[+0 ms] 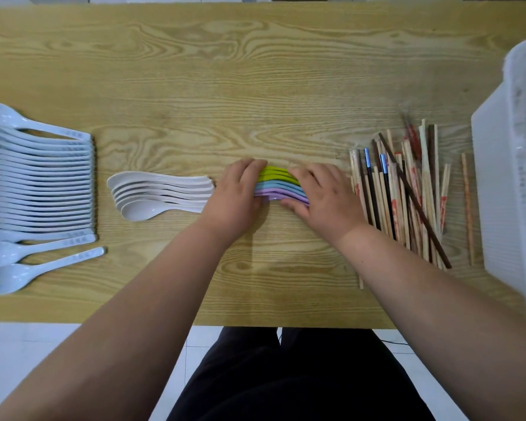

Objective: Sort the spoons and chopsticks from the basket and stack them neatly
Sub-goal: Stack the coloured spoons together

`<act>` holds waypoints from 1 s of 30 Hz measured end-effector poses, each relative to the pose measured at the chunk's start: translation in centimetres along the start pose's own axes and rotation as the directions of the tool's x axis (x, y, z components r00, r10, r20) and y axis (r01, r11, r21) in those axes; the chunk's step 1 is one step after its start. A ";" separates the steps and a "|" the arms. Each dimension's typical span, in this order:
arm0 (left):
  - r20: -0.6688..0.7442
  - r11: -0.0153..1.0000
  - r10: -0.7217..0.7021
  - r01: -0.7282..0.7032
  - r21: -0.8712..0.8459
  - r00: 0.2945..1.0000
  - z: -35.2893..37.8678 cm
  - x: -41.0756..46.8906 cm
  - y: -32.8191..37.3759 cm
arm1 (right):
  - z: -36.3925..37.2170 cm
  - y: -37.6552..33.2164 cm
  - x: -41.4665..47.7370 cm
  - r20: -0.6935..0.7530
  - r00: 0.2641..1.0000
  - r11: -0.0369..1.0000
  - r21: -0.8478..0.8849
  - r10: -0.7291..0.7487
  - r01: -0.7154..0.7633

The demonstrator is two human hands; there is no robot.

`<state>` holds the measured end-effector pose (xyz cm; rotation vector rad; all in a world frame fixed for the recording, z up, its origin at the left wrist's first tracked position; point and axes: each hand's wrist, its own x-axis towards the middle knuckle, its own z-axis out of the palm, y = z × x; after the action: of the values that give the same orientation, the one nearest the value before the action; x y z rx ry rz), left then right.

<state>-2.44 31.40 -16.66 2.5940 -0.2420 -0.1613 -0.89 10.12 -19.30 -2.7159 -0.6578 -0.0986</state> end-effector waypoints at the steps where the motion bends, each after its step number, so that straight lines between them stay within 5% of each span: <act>1: -0.032 1.000 0.018 -0.018 0.015 0.999 0.2 -0.5 -0.1 | 0.2 -0.2 -0.5 0.010 1.000 1.000 -0.006 0.021 -0.021; 16: 0.020 0.913 0.204 -0.197 0.358 0.979 0.4 -0.8 -1.0 | 1.0 -0.2 -0.8 0.068 0.993 0.995 -0.025 -0.098 0.100; 30: 0.020 0.926 0.218 -0.213 0.312 0.976 0.5 -1.0 -1.3 | 0.9 -1.1 -0.7 0.082 0.995 0.996 -0.064 -0.050 0.055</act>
<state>-3.35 32.46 -17.63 2.8540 -0.5882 -0.0240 -2.05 11.02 -19.87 -2.7791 -0.7619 -0.0243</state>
